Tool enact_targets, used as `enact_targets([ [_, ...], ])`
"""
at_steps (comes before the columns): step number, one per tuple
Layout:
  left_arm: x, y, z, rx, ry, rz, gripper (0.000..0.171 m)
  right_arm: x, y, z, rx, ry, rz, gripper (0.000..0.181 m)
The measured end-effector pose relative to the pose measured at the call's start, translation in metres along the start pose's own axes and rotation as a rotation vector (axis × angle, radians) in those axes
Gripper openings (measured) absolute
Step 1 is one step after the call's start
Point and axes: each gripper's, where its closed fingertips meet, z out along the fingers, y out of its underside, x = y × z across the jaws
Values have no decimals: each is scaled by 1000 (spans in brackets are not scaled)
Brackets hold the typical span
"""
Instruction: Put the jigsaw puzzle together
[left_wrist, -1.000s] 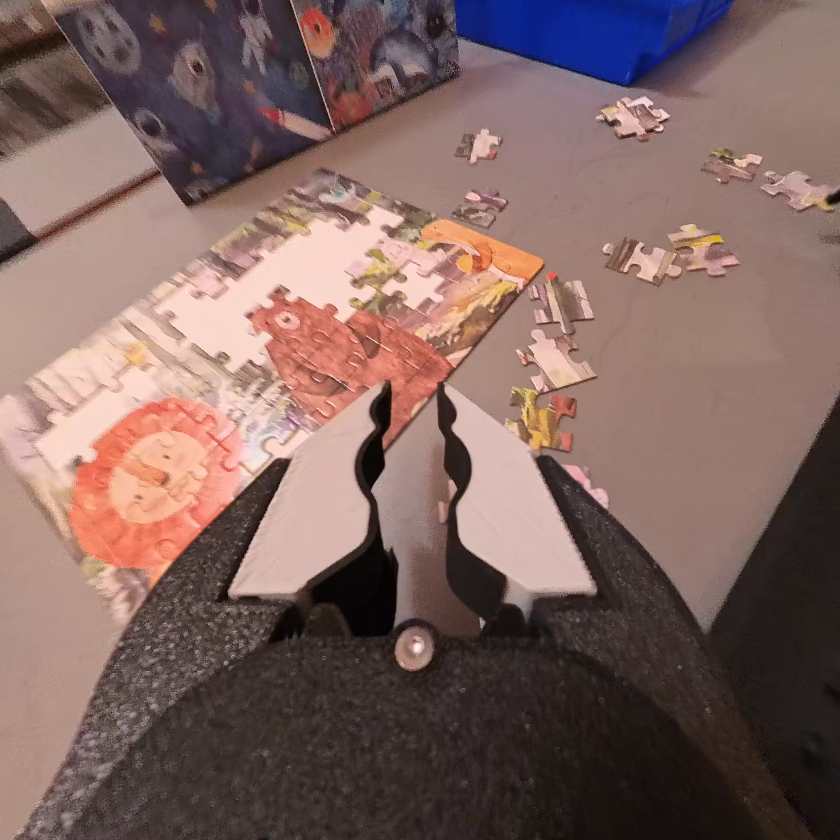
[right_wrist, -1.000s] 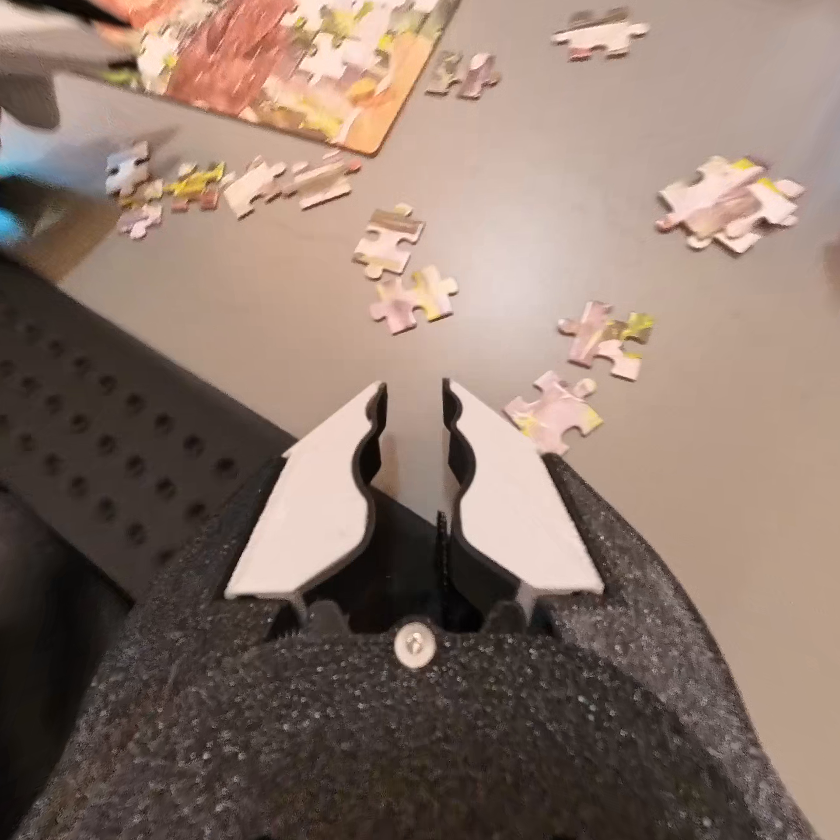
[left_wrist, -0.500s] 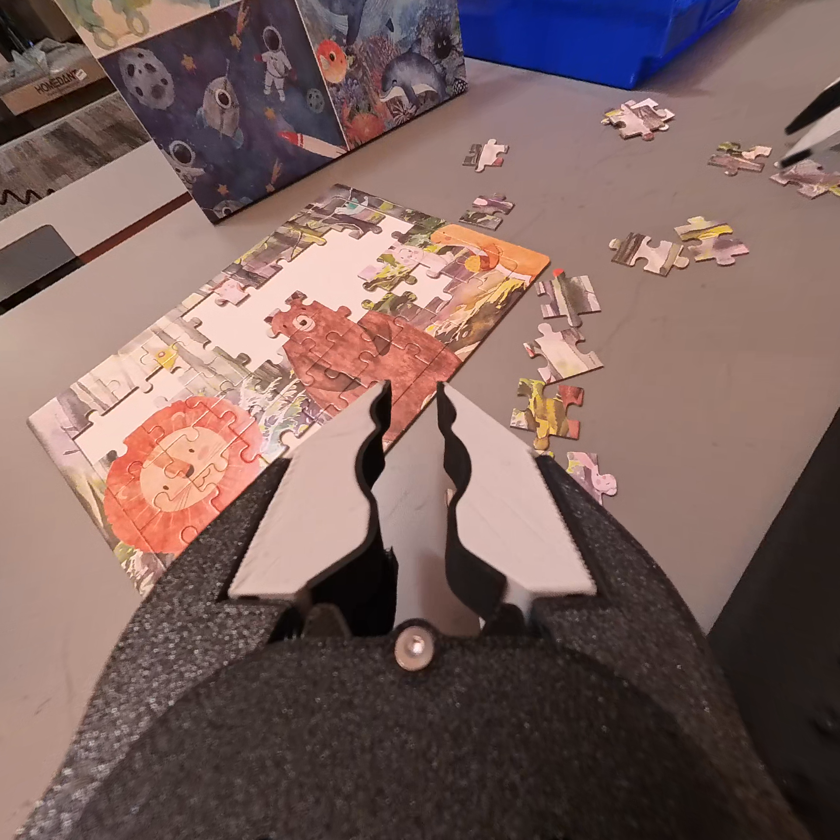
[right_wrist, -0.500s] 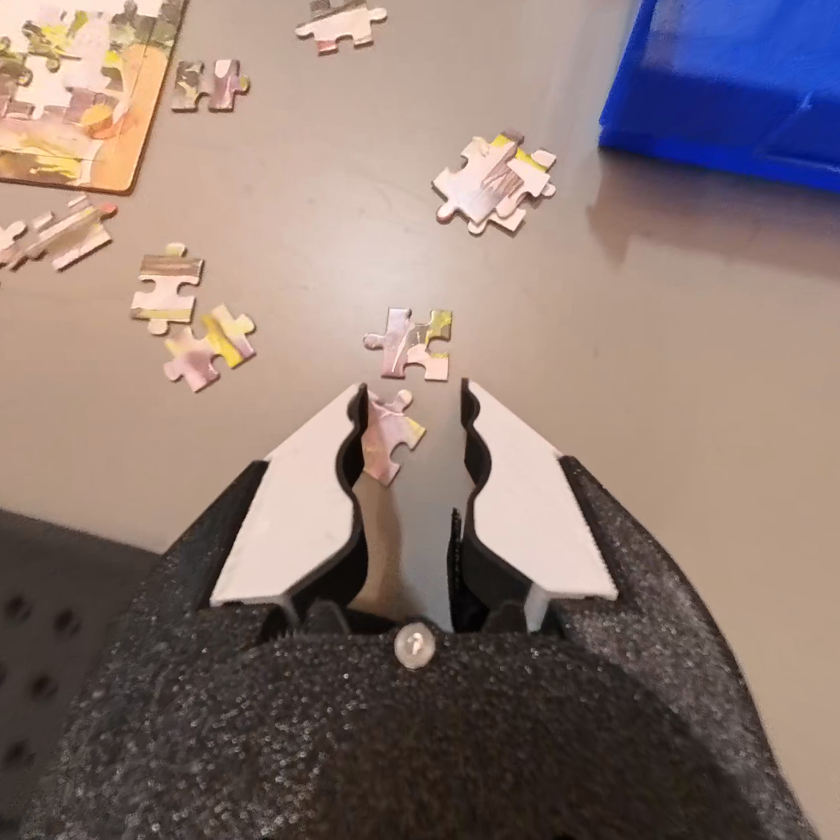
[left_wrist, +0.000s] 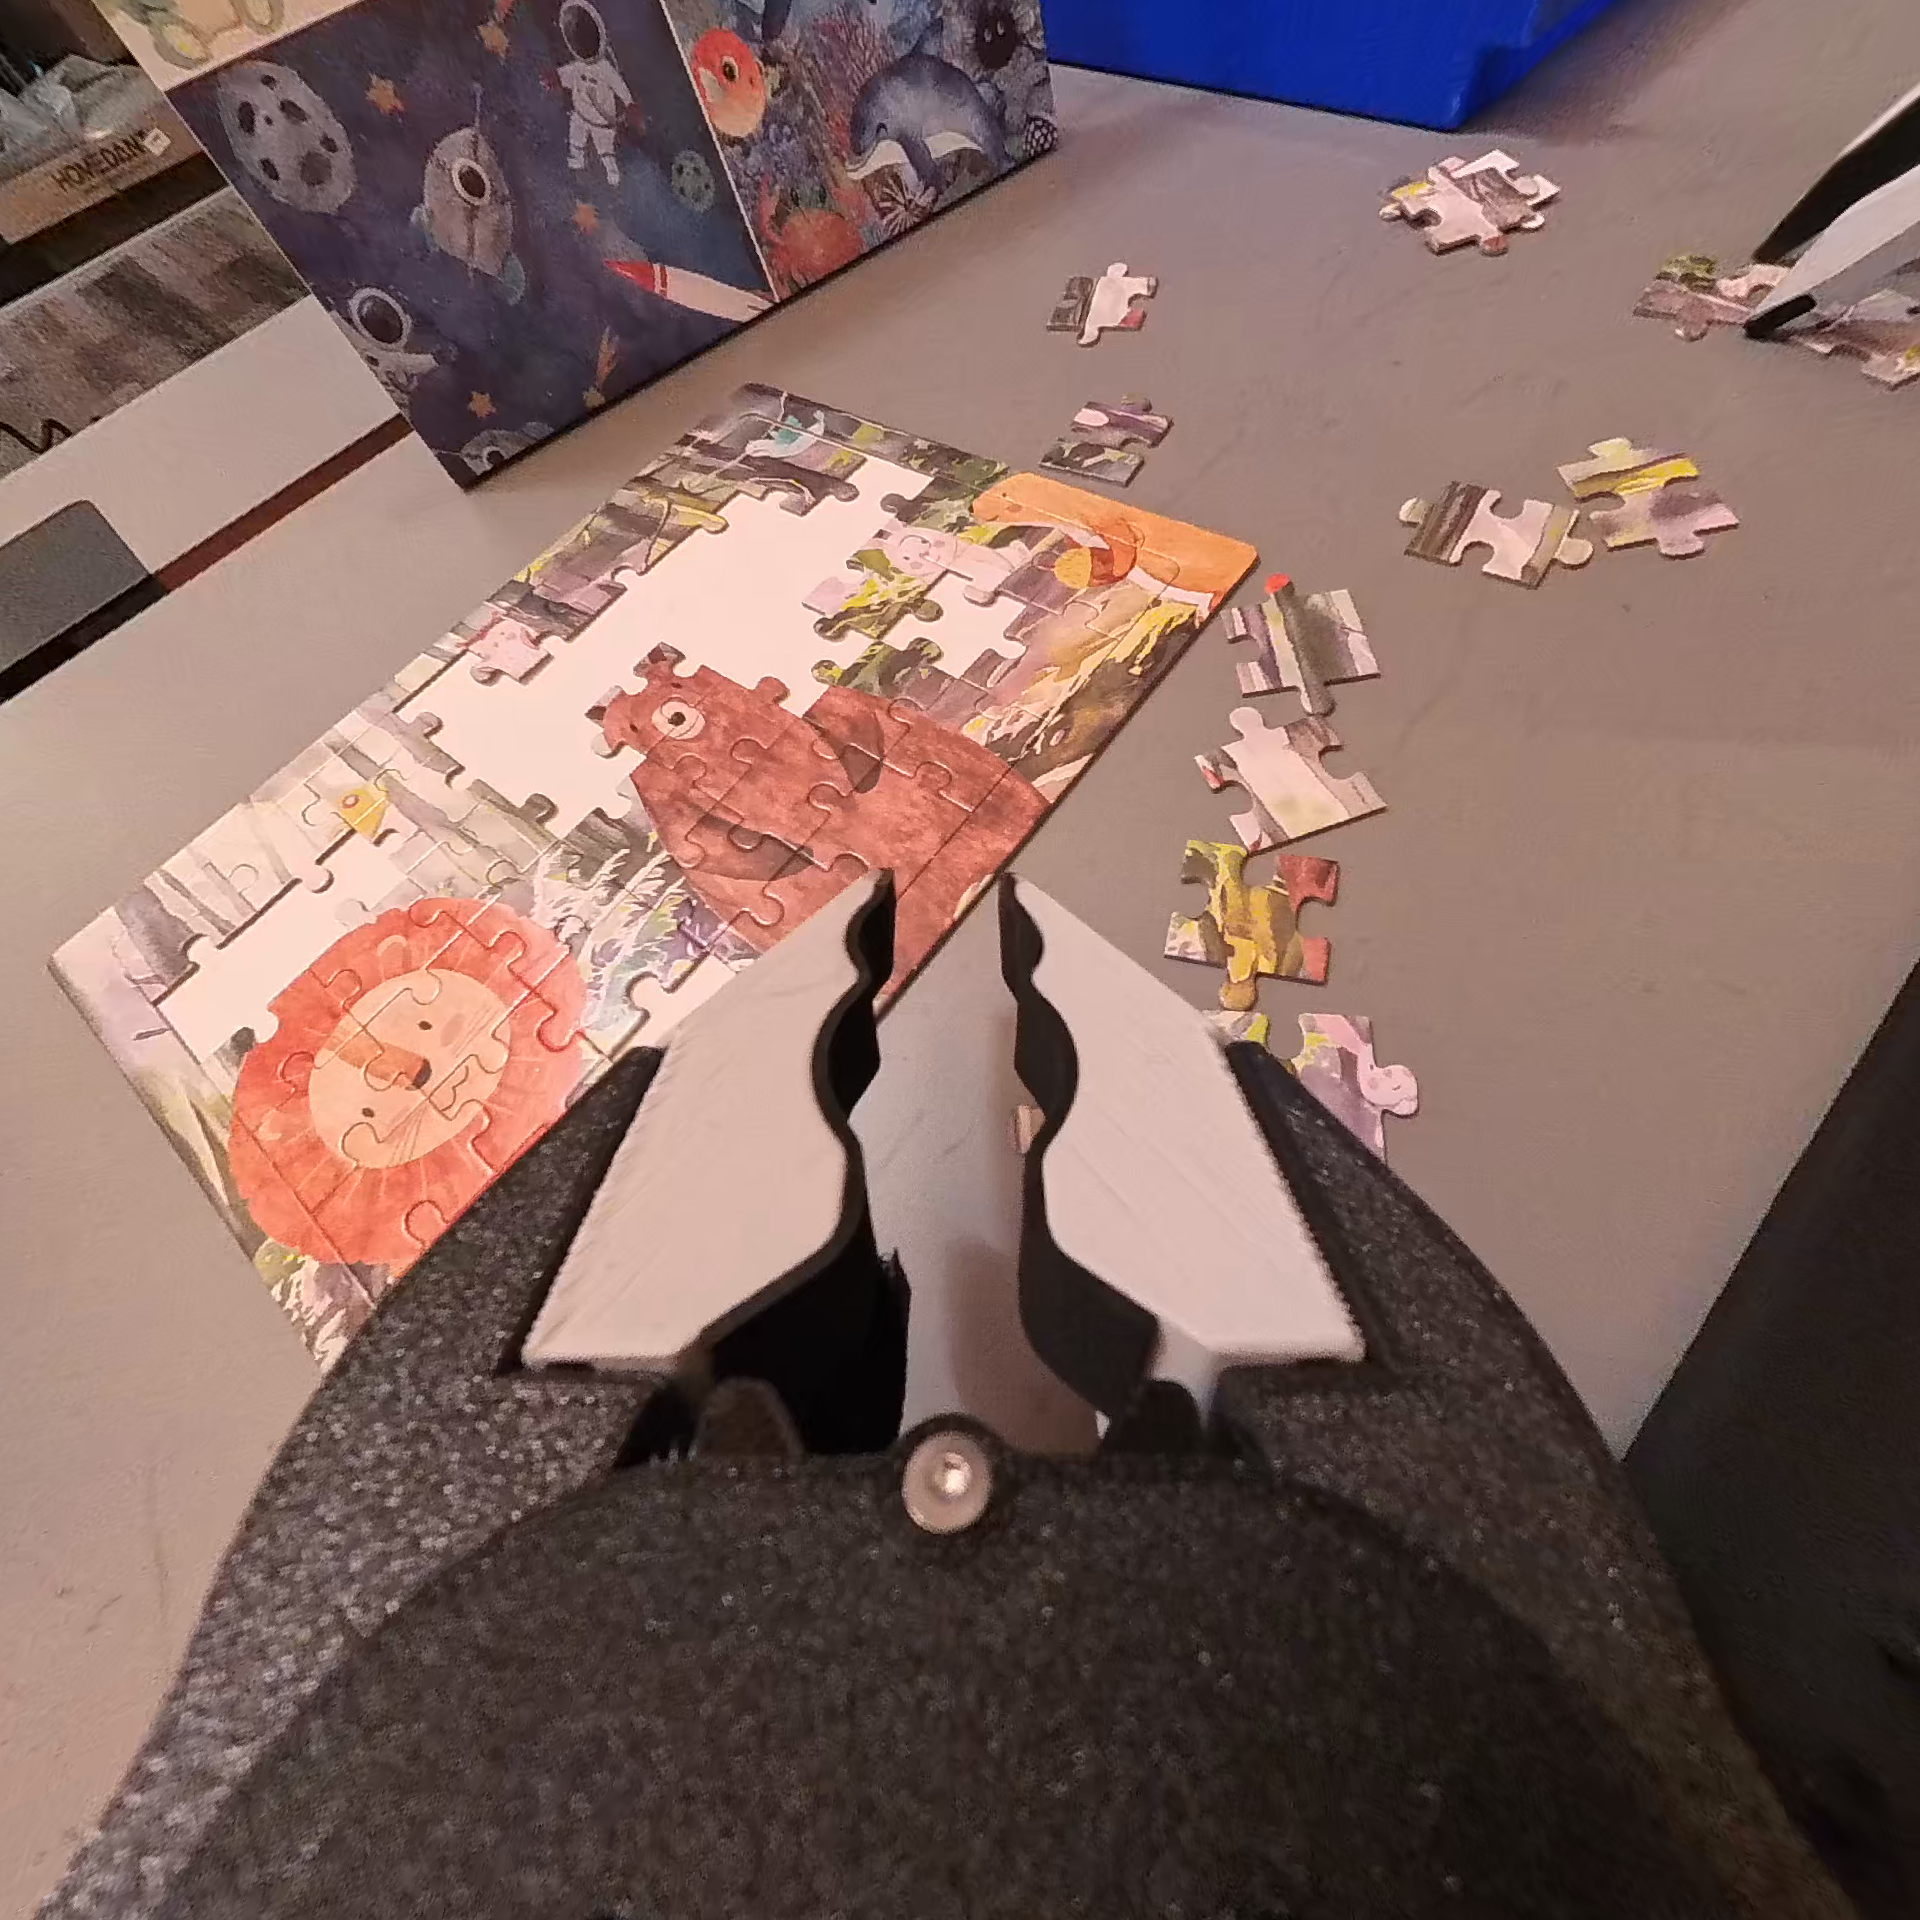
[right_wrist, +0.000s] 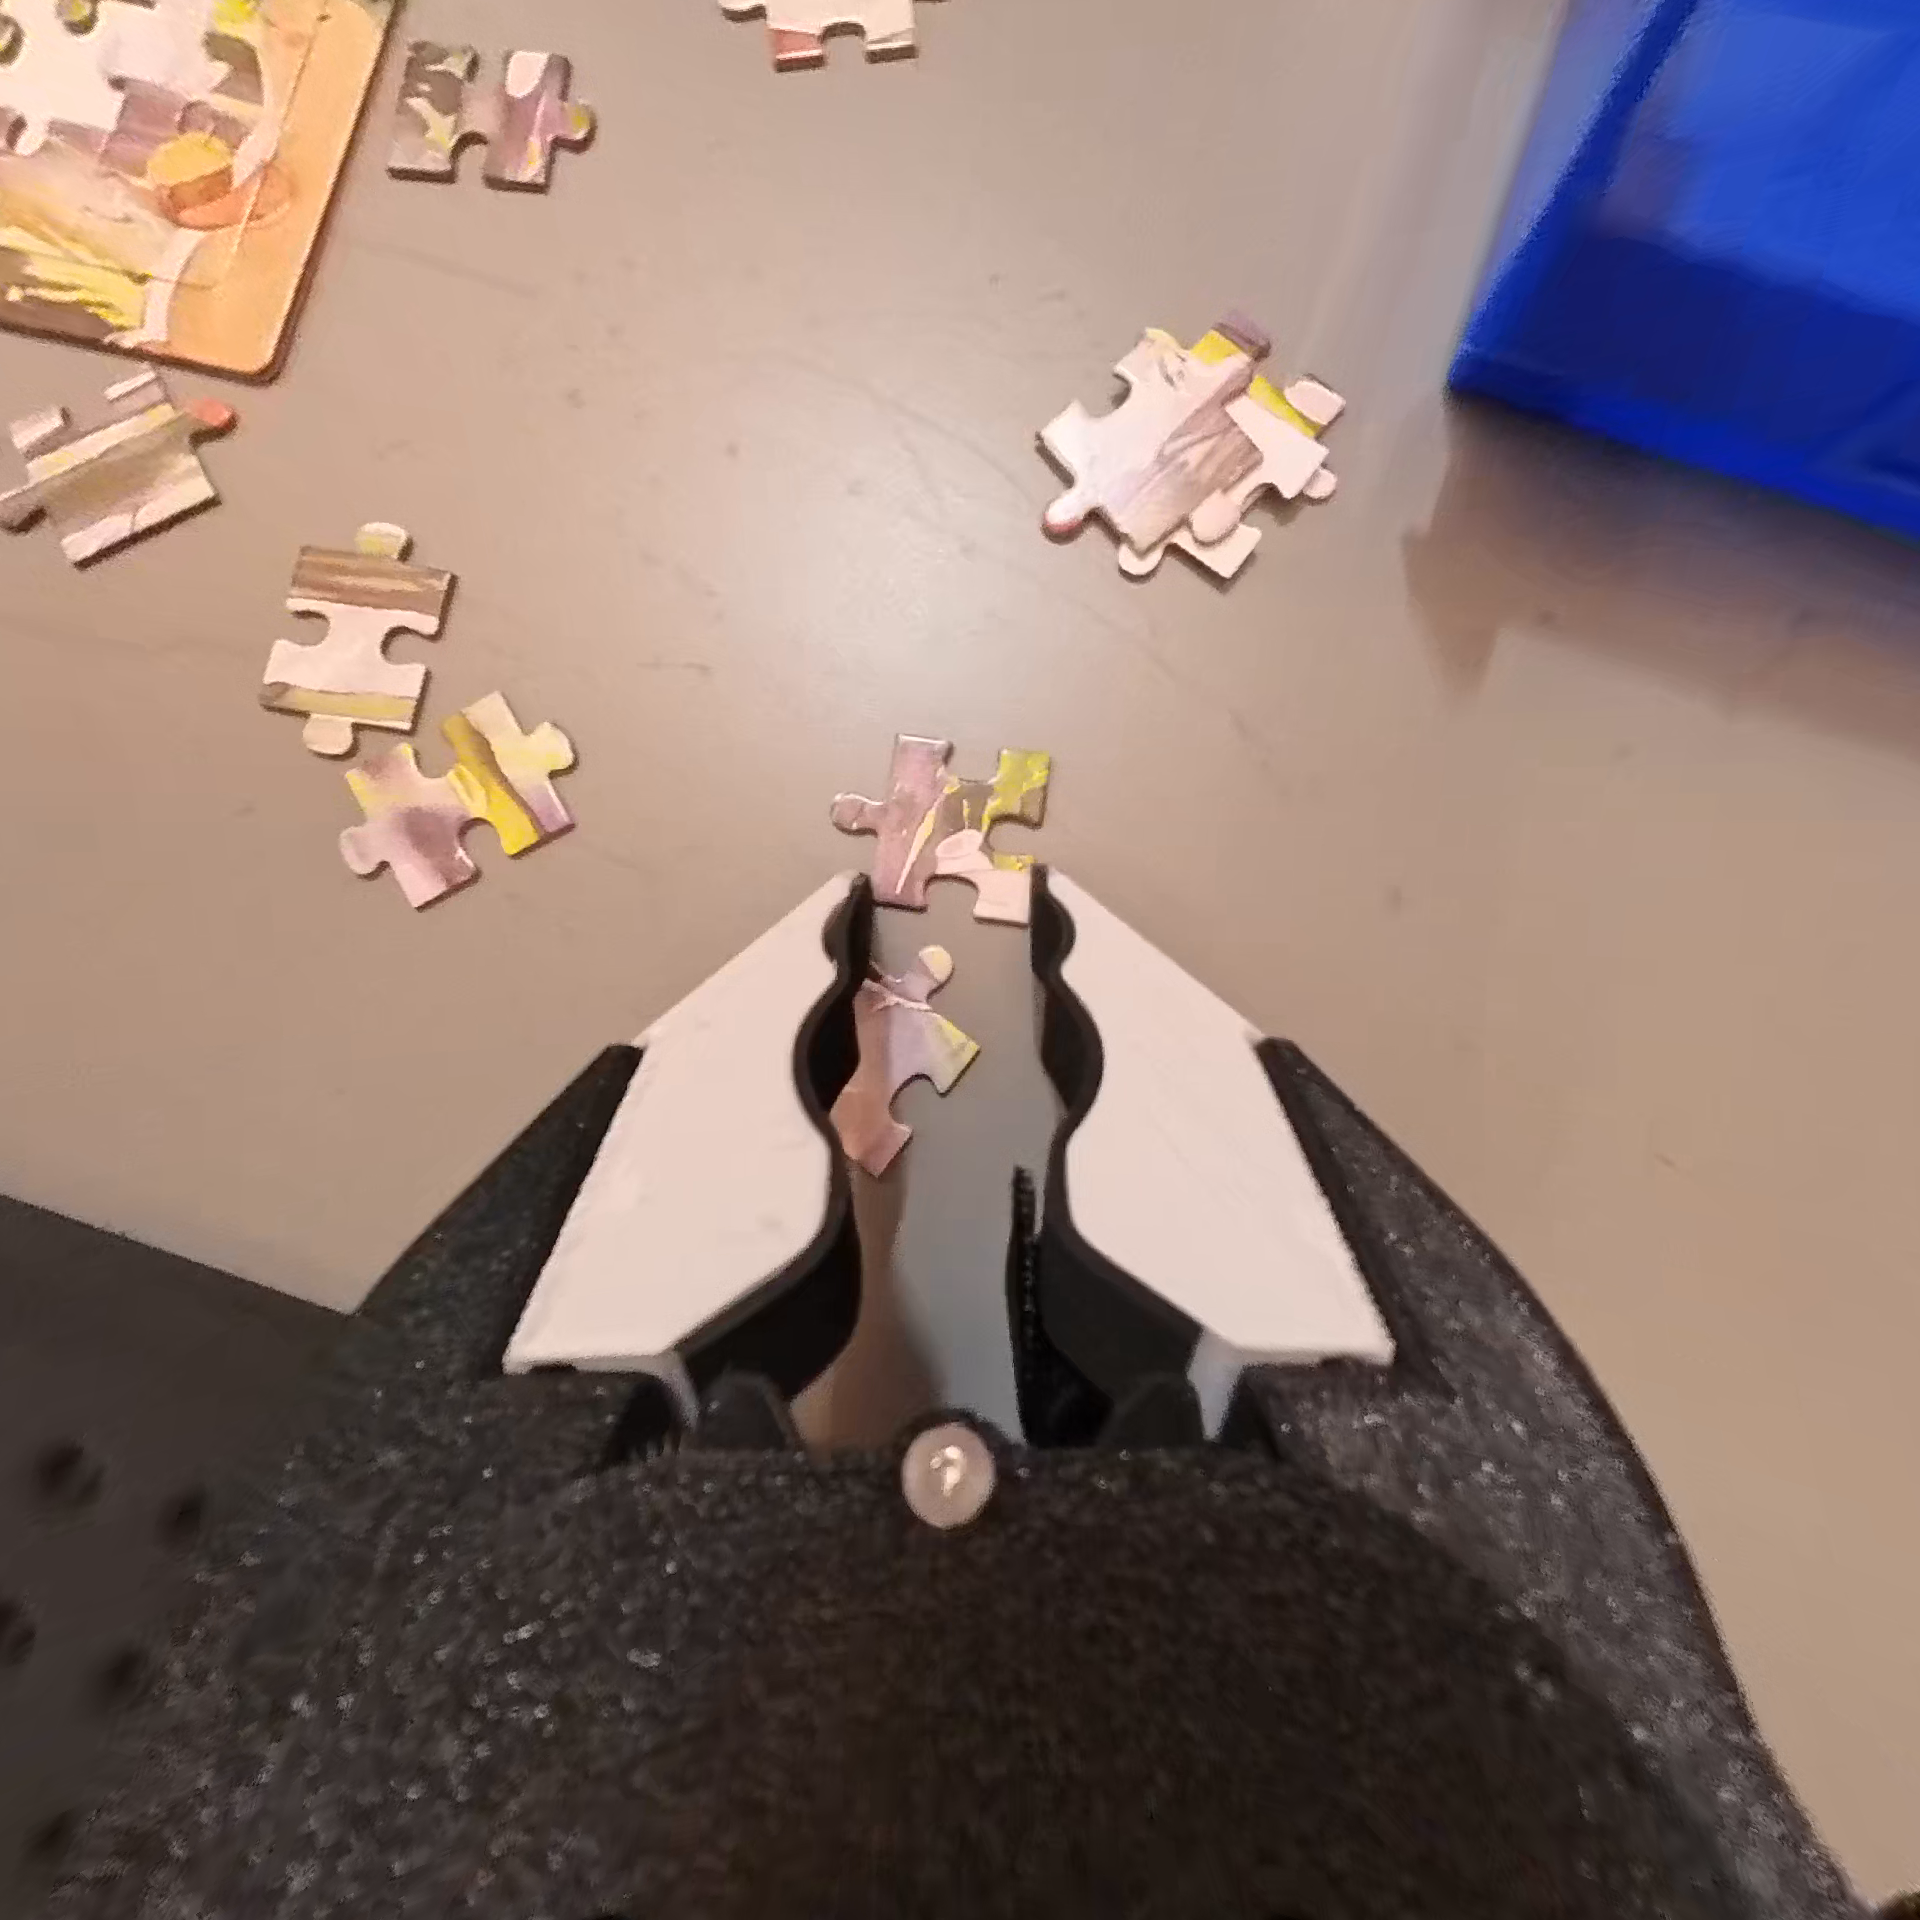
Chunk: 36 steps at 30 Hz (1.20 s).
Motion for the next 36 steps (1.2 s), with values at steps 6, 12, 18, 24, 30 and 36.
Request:
enact_targets([
  [6,-4,-1,-1,11,-14,-9,19,-2,-4,3,-20,-82,-61,30],
  [12,-6,-2,-1,16,-25,-11,19,-37,-45,-1,47,-221,-228,30],
  [18,-9,-4,-1,19,-37,-8,19,-135,-118,34,44,-447,-700,30],
  [24,-13,-10,-4,38,-39,-40,19,-175,-141,93,-75,-624,-1014,30],
  [30,-20,-8,1,6,-21,-83,19,-181,-141,105,-137,-758,-1138,30],
  [36,-14,-10,8,-29,50,-72,19,-183,-135,109,-159,-821,-1165,33],
])
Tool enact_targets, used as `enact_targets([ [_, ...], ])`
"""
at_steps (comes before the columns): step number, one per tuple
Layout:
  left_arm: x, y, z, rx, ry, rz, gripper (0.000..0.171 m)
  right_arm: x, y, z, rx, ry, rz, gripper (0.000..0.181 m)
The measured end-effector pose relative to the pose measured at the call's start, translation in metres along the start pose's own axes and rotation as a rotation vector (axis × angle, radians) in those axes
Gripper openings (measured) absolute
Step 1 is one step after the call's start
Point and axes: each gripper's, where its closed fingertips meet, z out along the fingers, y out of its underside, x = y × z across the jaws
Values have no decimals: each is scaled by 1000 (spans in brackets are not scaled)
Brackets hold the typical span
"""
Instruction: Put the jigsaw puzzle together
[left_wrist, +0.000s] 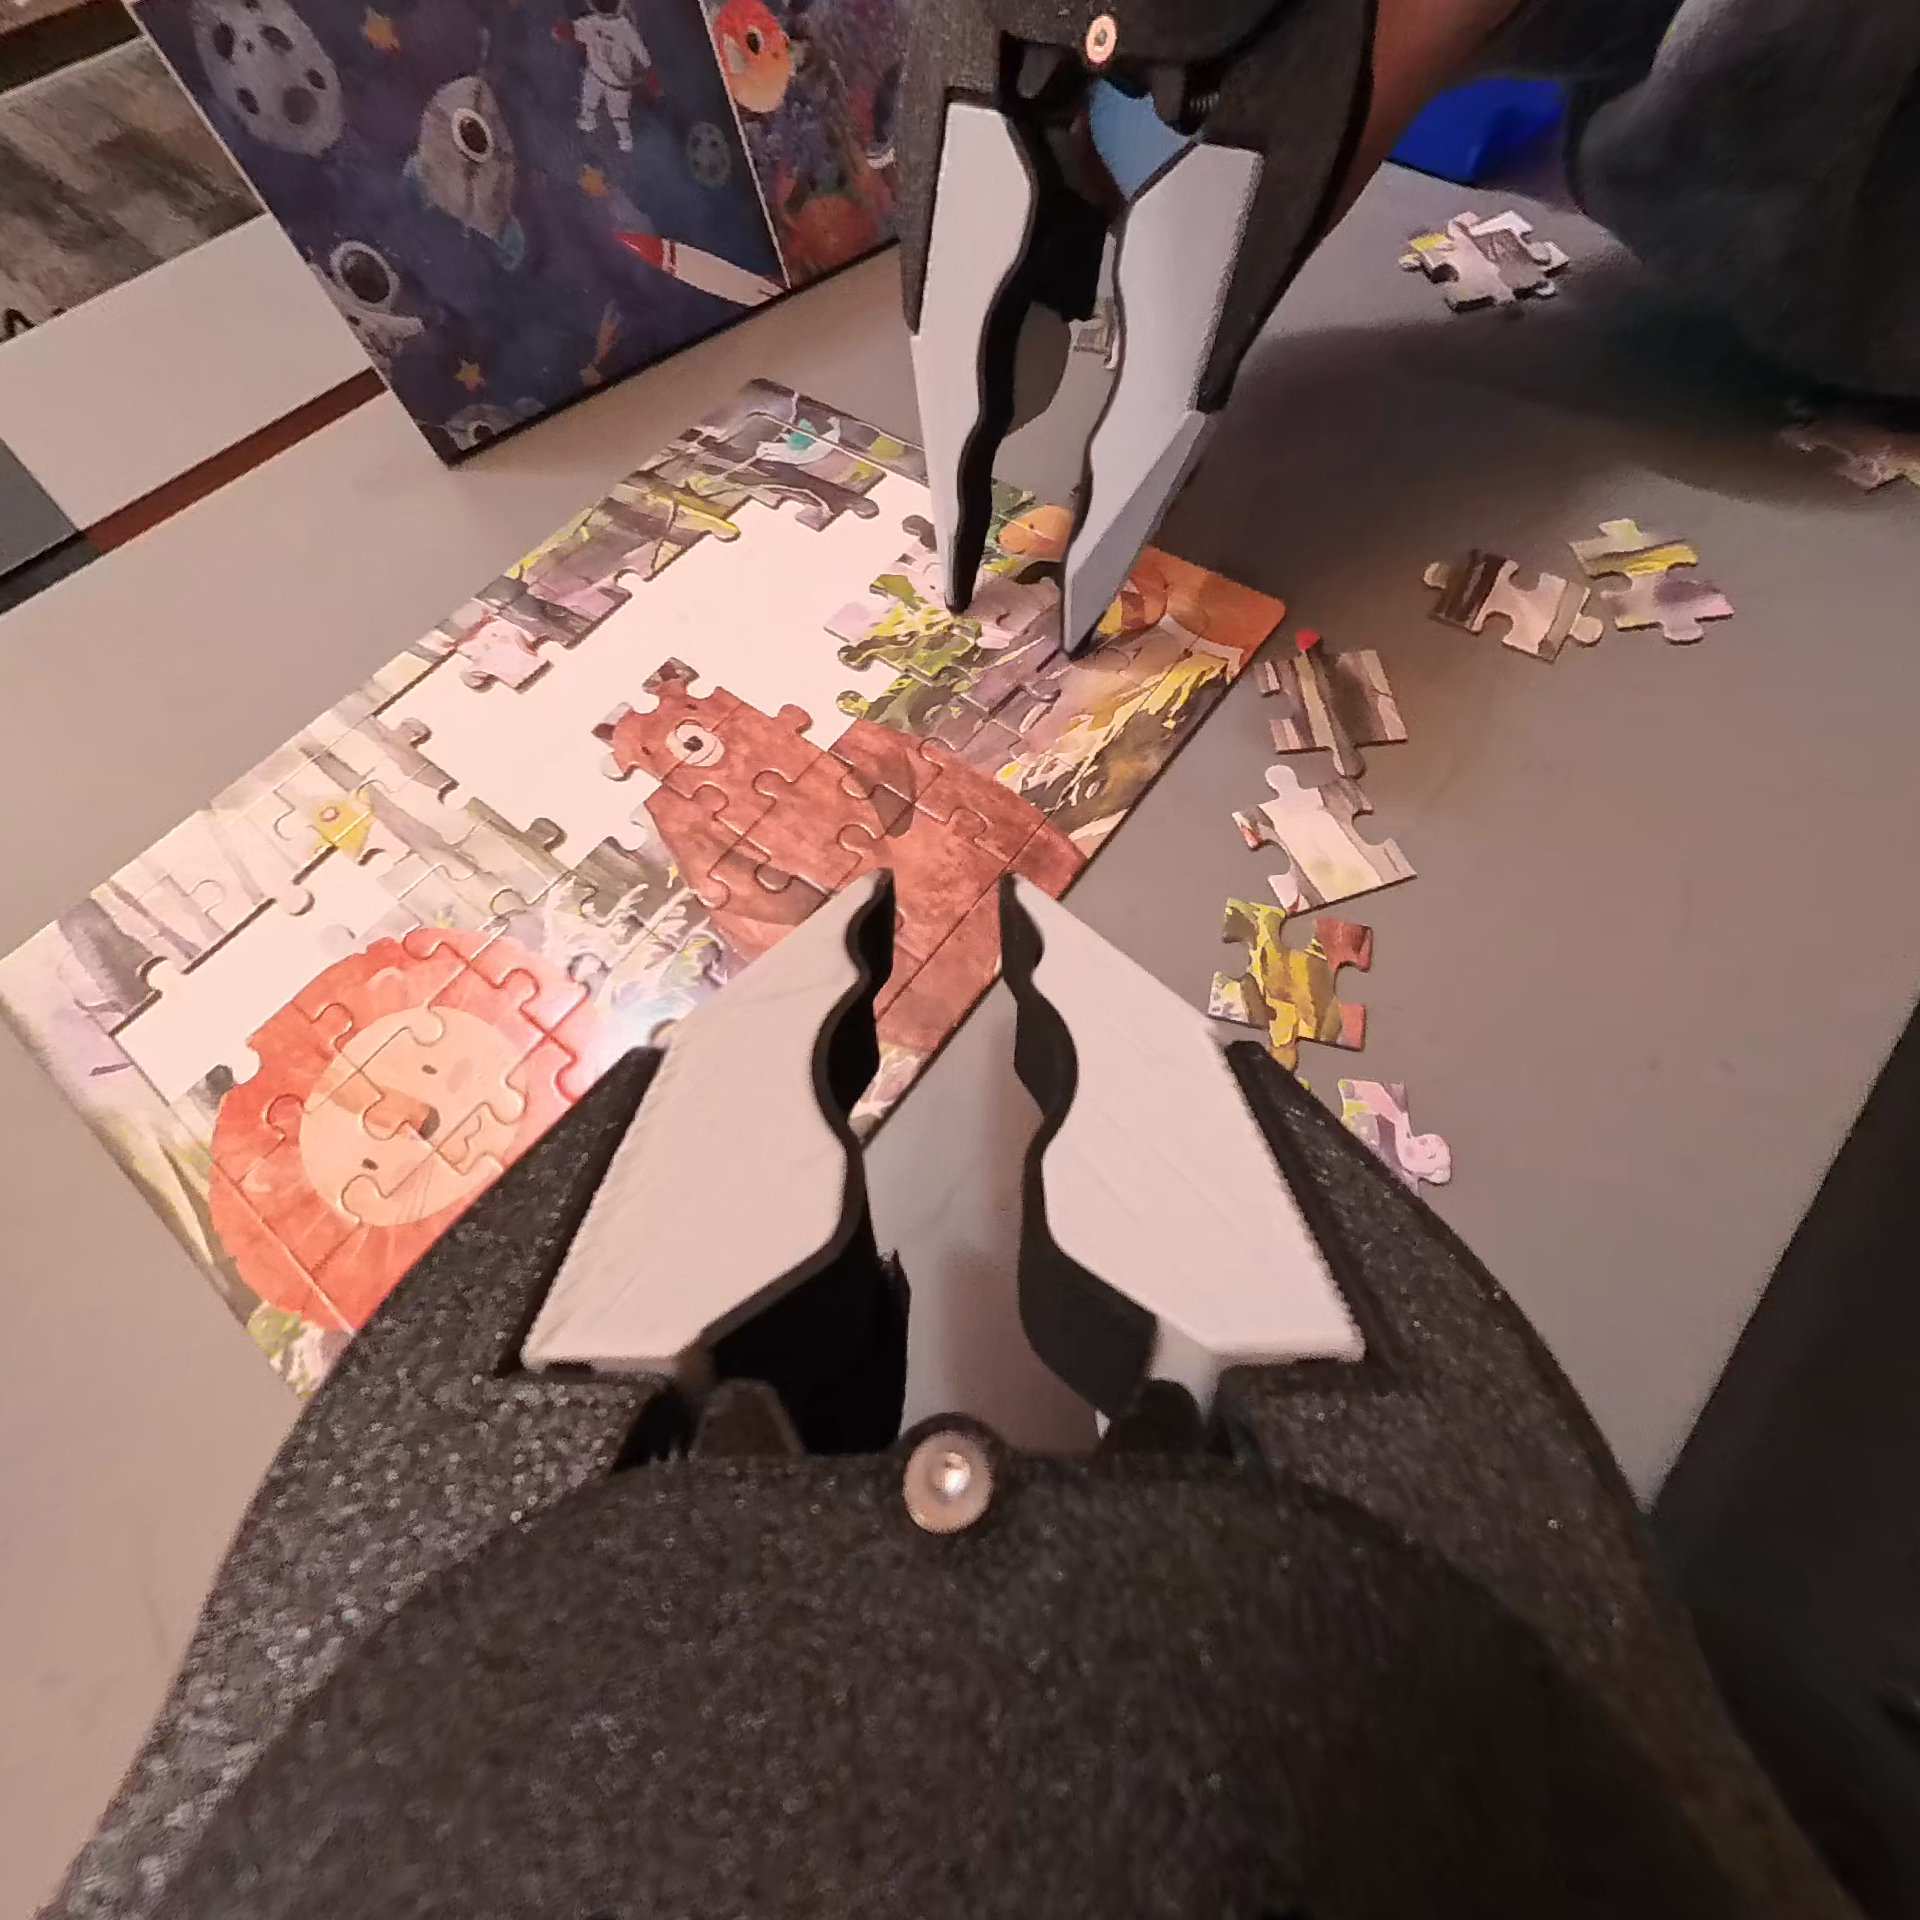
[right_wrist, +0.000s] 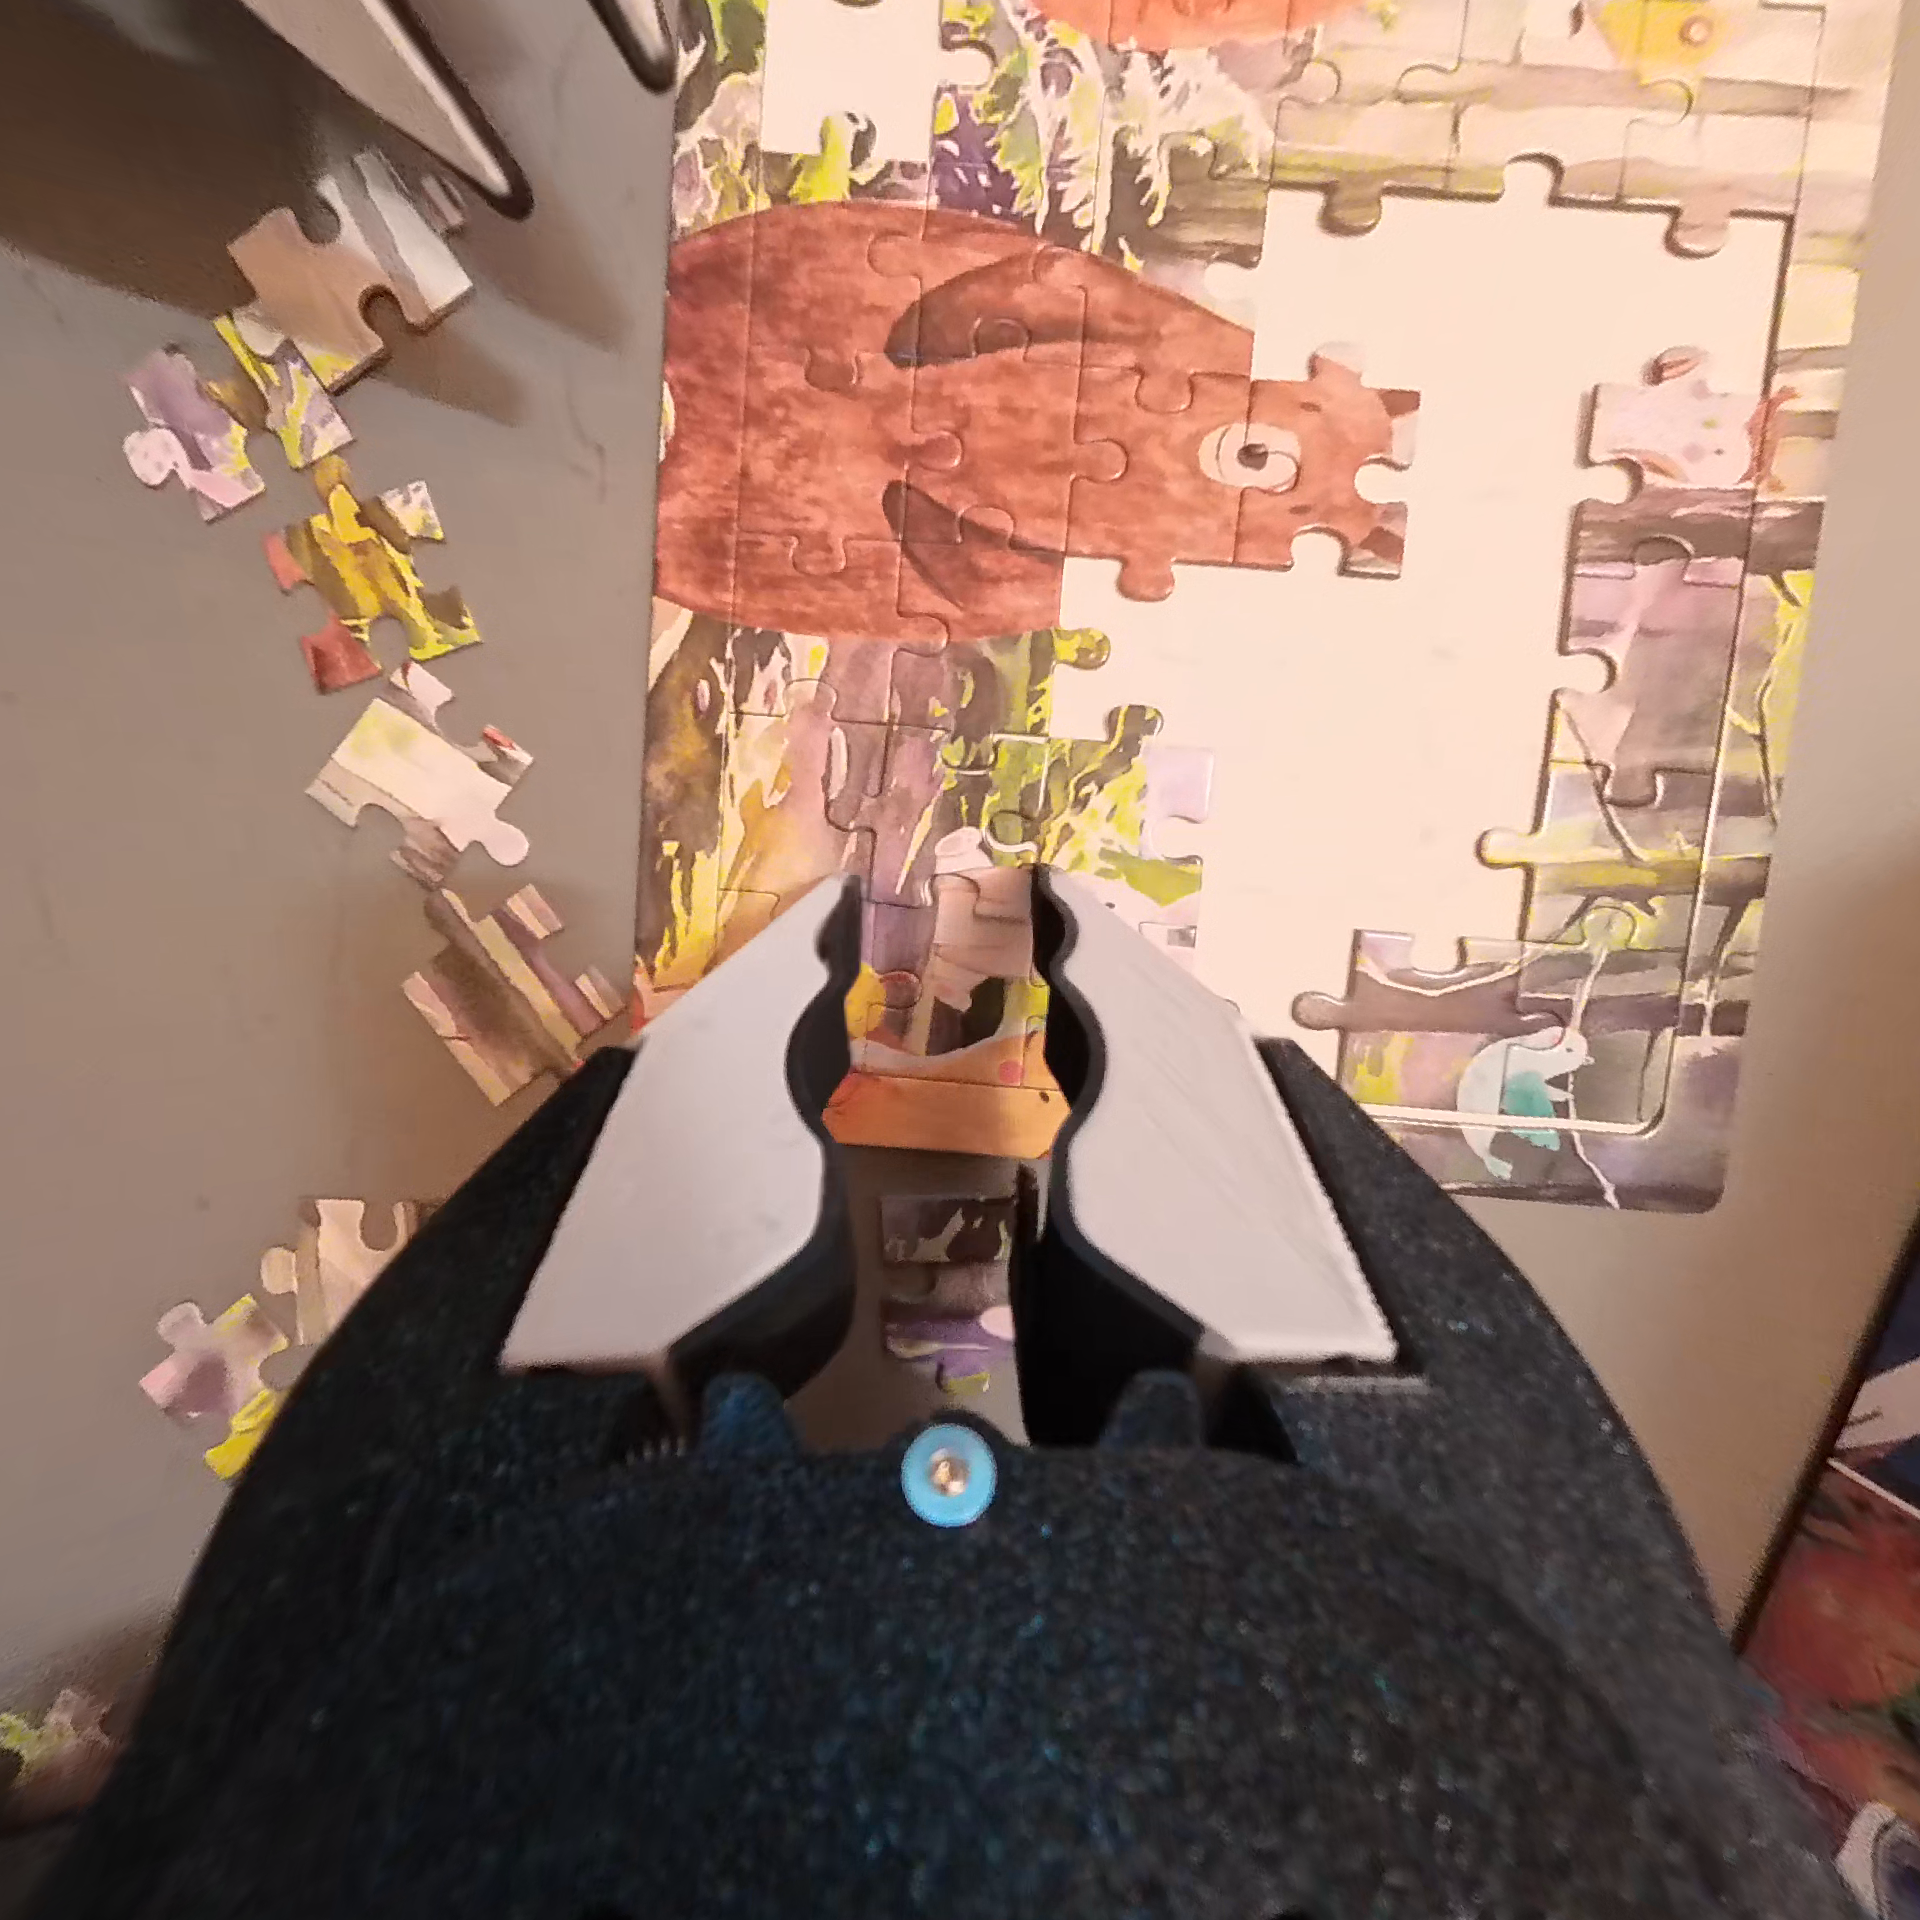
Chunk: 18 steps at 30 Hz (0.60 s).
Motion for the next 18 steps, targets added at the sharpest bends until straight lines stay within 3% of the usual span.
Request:
enact_targets([
  [3,3,-2,3,-12,41,7,19,1,-2,-3,11,12,8,51],
  [8,11,-20,17,-61,180,16,19,6,-13,-41,65,138,87,36],
  [12,9,-37,52,-109,275,59,20,-2,-1,-90,96,399,366,34],
  [16,10,-38,83,-174,370,-27,10,-46,-4,-93,368,425,626,32],
  [18,6,-30,92,-211,335,-3,0,-54,-4,-91,482,476,720,30],
])
